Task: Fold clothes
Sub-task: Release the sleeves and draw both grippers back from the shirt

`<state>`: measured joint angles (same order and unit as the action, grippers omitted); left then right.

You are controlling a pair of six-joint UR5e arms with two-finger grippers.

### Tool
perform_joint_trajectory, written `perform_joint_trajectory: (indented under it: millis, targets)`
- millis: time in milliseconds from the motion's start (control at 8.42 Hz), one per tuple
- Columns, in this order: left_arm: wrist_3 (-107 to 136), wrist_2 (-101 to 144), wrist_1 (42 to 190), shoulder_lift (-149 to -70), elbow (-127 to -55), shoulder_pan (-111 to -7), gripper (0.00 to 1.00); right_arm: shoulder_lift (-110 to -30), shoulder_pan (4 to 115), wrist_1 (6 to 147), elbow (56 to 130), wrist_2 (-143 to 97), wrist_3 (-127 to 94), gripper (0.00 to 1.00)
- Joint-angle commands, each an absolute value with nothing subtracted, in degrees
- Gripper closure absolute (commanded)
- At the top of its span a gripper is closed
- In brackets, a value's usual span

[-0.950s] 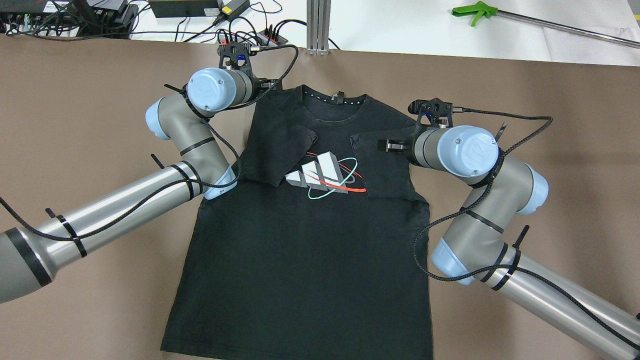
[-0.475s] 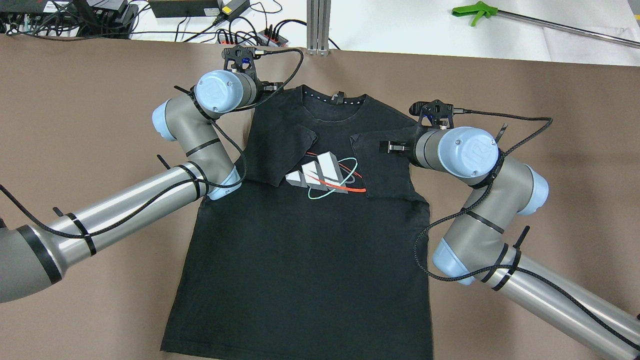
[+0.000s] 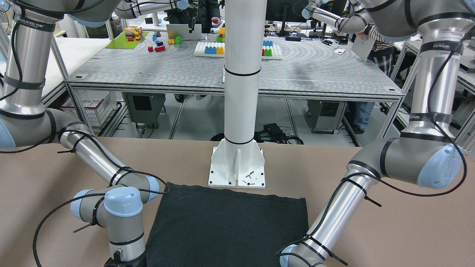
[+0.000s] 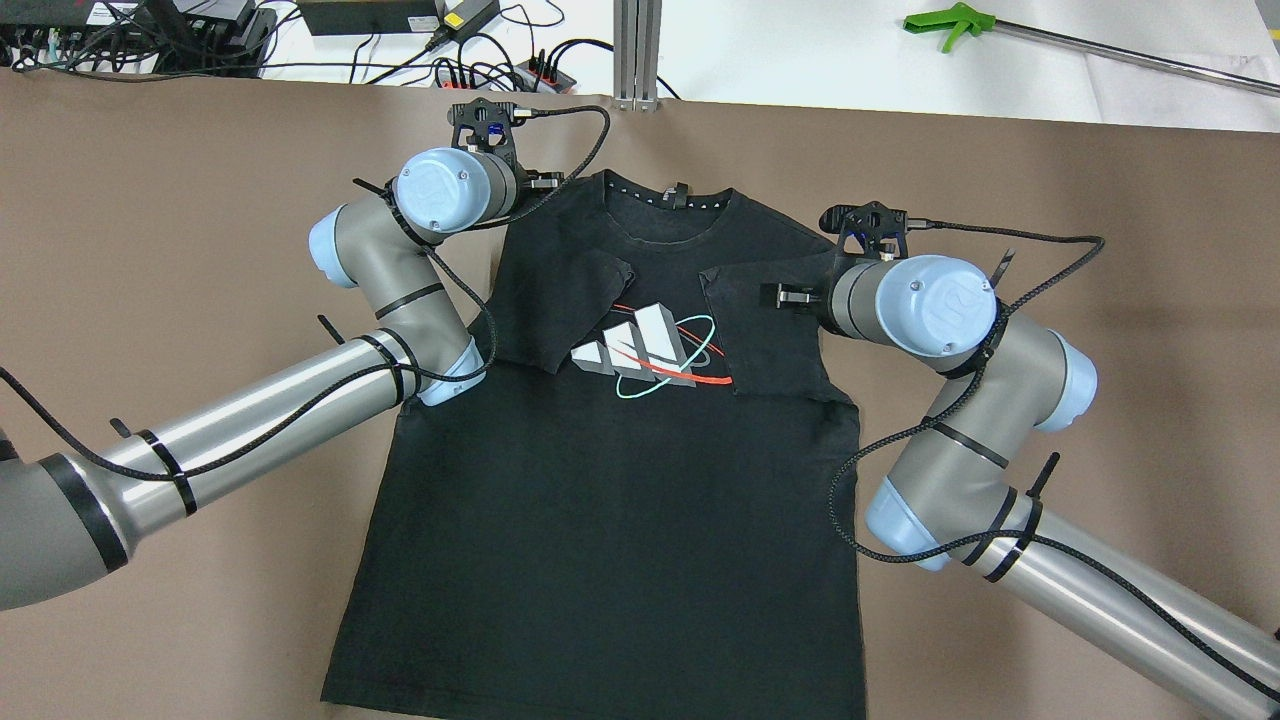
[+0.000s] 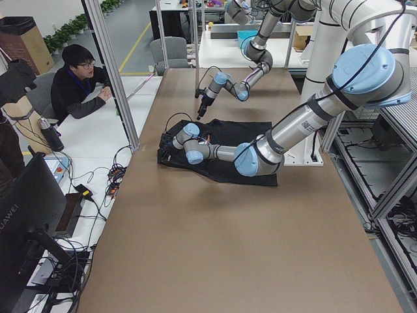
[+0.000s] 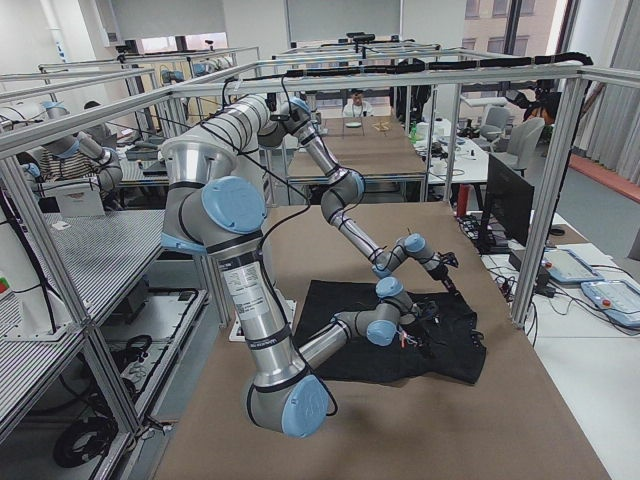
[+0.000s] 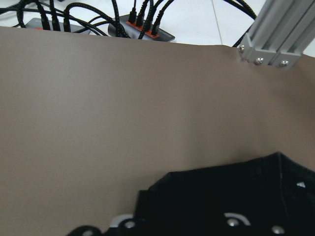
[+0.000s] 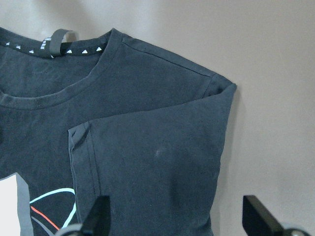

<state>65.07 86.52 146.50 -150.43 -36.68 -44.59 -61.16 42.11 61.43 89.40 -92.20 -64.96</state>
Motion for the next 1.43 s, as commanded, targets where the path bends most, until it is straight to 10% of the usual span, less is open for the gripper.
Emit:
perform_joint_trajectory:
  millis: [0,713,832,950,1307]
  targets:
    - [65.04,88.15,146.43,-150.64,-36.83,-44.65,1.0,-61.35,42.1,61.35,89.3,-92.2,-64.95,0.06]
    - [61.79,88.68,146.16,-147.84,-37.27,-49.66,1.0,-61.26,41.4,61.26,89.12,-90.62,-65.04,0.06]
    - [61.96,87.64,146.16,-147.75,-37.27,-49.14,0.86,-61.26,41.4,61.0,89.12,-90.62,-65.04,0.06]
    - [62.48,84.41,146.16,-147.74,-37.35,-48.0,0.06,-61.26,41.4,60.65,89.12,-90.53,-64.95,0.06]
    - [61.79,84.37,146.16,-147.74,-38.92,-48.16,0.05,-60.56,41.4,60.56,90.34,-91.05,-64.86,0.06]
